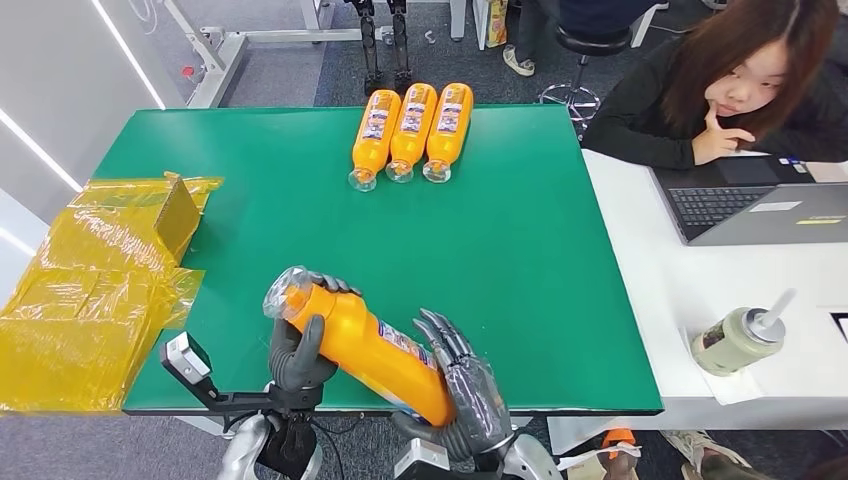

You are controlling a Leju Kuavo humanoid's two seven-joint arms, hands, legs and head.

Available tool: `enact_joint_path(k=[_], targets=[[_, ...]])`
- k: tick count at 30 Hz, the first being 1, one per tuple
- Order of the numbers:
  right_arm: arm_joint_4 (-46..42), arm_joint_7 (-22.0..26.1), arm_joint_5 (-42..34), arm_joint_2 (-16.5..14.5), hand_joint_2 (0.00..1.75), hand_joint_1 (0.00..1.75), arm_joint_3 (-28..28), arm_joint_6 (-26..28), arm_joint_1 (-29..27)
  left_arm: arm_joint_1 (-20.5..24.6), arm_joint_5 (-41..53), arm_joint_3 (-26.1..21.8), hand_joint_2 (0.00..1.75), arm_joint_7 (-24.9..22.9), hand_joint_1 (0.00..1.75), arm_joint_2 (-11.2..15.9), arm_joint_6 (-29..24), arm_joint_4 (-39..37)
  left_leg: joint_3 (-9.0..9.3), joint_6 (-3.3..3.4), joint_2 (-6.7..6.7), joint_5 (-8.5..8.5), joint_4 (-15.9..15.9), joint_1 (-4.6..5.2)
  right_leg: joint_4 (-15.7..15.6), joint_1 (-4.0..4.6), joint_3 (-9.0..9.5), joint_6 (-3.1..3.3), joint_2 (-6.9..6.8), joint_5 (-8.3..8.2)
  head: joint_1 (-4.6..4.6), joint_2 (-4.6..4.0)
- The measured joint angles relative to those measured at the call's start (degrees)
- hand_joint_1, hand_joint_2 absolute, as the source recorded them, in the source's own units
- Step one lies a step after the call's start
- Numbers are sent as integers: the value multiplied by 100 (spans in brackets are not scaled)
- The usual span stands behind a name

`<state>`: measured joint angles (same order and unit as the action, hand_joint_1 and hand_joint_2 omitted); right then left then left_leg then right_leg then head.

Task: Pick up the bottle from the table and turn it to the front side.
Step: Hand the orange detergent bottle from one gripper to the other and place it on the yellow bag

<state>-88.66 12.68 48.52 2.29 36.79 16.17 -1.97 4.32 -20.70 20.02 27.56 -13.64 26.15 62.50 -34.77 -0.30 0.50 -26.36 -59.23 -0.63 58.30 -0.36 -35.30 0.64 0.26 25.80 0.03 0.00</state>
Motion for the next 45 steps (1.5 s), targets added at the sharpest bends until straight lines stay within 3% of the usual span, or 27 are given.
enact_joint_path(k=[13, 19, 26, 45], targets=[[-26, 52, -55, 0, 175, 0, 0, 149, -26, 3, 116, -1, 175, 63, 171, 11, -196, -9, 0, 0, 0, 0, 0, 0, 0, 0, 0, 0, 0, 0, 0, 0], [2, 215, -250, 1, 175, 0, 0, 488, -64, 72, 1763, -132, 175, 470, 170, 220, -1503, 211, 1, -1, -3, 0, 0, -2, 3, 0, 0, 1, 3, 0, 0, 0], [100, 324, -511, 2, 175, 0, 0, 652, -65, 186, 3699, -476, 175, 433, 168, 562, -2583, 916, 1, -3, -4, 2, 1, -2, 7, 1, 0, 1, 3, 0, 0, 0], [206, 340, -572, 2, 175, 0, 0, 690, -46, 188, 4116, -651, 175, 435, 167, 912, -2913, 1350, 2, -2, -3, 2, 1, -1, 5, 0, 0, 1, 3, 0, 0, 0]])
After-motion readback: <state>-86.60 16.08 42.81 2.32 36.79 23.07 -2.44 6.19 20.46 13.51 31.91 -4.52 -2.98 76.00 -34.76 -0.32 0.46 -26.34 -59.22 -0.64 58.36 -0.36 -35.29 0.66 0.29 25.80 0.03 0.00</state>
